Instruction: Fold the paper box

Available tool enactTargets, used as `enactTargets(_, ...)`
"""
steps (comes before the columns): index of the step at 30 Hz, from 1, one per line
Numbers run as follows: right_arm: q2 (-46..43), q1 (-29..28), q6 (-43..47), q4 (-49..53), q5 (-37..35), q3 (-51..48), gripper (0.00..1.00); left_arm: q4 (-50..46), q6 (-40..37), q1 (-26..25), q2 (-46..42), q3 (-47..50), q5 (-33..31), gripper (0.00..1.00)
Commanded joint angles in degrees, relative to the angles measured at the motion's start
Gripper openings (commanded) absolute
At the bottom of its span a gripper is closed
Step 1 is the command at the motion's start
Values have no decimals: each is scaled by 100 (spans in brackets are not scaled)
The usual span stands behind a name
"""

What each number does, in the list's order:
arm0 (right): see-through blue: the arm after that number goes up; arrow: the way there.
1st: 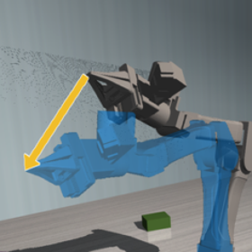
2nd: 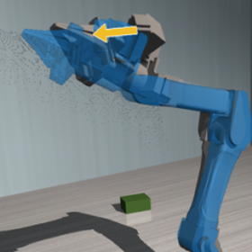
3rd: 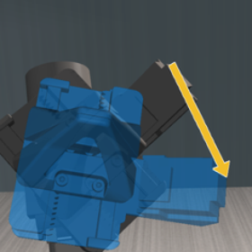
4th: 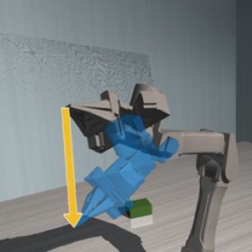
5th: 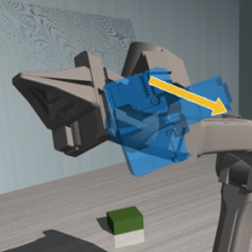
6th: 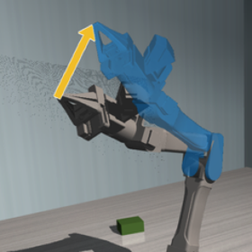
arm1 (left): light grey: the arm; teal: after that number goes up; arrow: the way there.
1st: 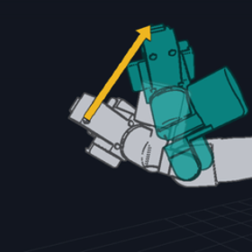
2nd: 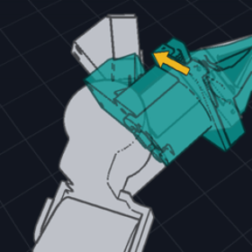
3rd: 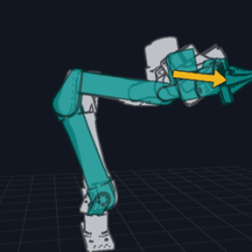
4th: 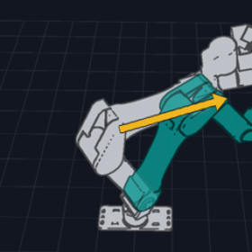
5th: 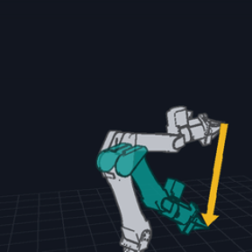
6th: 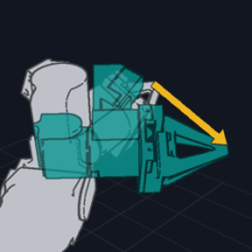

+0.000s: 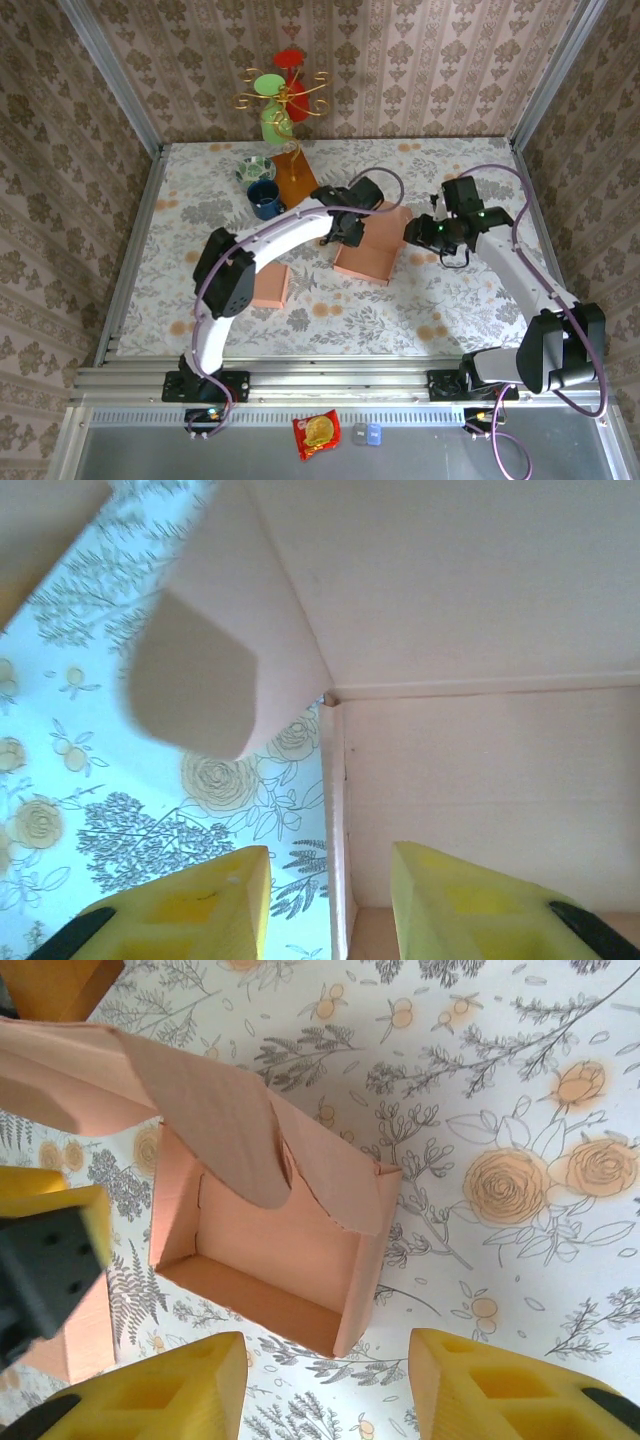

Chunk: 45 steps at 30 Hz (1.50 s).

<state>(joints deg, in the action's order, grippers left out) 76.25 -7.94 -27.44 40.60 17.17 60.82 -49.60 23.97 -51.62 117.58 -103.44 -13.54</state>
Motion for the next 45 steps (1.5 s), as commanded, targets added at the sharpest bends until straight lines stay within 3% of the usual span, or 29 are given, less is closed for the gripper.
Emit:
enactTargets(1,156,56,372,336,85,368,47,187,-667,350,-328,72,796,37)
enactTargets(7,654,55,666,537,60,776,46,-41,-2130,1145,-203,-517,2367,37)
enactTargets(13,940,56,881,784,-52,1068,45,286,-3371,1705,-343,-266,3779,38)
enactTargets(19,1097,56,946,896,-47,1138,45,496,-3994,1839,-231,-137,4480,40)
enactTargets(24,1206,54,979,948,-80,1177,44,454,-4215,1840,-8,-280,4696,42)
enactTargets(30,1364,39,947,887,-56,1231,43,433,-4182,1813,300,-507,4475,42)
enactTargets(45,1768,-22,882,761,-60,1510,29,547,-3878,1454,511,-695,3883,23)
